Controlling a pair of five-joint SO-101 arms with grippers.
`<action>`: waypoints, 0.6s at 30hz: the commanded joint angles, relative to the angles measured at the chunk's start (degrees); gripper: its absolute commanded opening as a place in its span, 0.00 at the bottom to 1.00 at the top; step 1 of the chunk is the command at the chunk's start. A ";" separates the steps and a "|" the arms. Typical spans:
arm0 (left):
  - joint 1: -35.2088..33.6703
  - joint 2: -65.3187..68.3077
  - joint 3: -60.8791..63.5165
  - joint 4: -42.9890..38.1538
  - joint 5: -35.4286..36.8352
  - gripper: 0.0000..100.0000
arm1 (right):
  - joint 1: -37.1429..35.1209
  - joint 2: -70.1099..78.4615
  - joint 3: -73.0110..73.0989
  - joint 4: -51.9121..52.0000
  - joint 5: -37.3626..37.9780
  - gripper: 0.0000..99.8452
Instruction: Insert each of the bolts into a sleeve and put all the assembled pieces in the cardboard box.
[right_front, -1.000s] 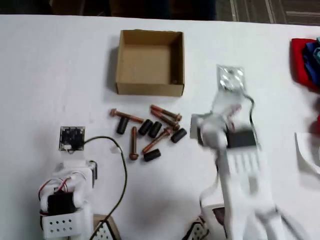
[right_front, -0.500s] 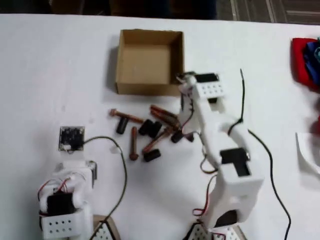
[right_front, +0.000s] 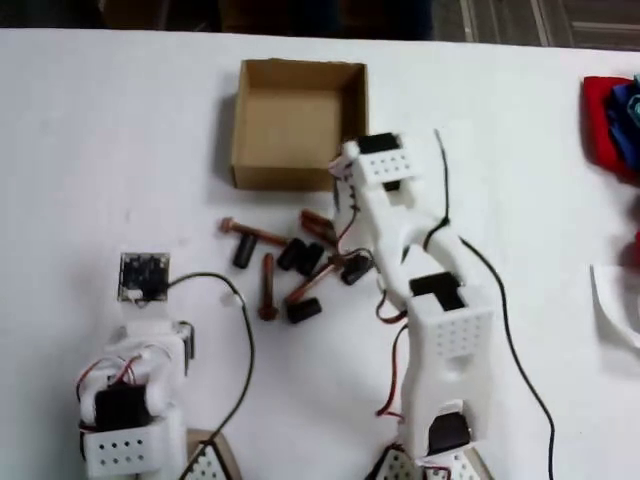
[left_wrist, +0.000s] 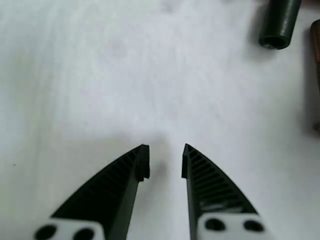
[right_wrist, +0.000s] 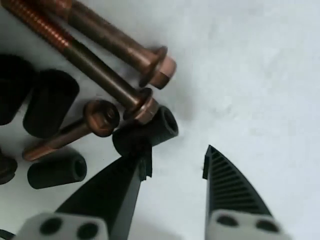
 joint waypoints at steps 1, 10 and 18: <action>-0.53 -0.09 1.27 0.09 0.35 0.13 | -3.38 -0.31 -2.11 0.13 -3.25 0.16; -0.53 -0.09 1.27 0.09 0.35 0.13 | -4.79 -0.04 -2.37 -2.07 -13.27 0.16; -0.53 -0.09 1.27 0.09 0.35 0.13 | -1.36 0.04 -2.37 -1.80 -13.80 0.16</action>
